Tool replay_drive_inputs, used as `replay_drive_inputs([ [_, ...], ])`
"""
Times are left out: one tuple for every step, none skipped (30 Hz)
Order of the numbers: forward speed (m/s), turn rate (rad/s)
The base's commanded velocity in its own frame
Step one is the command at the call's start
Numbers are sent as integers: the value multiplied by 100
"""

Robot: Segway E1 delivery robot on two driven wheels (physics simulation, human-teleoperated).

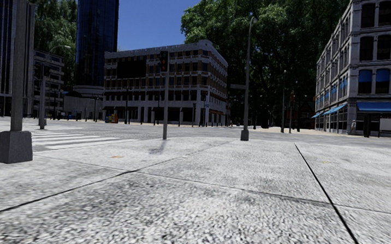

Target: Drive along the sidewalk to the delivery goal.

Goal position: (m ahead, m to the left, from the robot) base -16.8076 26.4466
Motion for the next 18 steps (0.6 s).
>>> replay_drive_inputs([
  [200, 0],
  [200, 0],
  [200, 0],
  [200, 0],
  [200, 0],
  [200, 0],
  [200, 0],
  [200, 0],
  [200, 0],
  [200, 0],
  [200, 0],
  [200, 0],
  [200, 0],
  [200, 0],
  [200, 0],
  [200, 0],
  [200, 0],
  [200, 0],
])
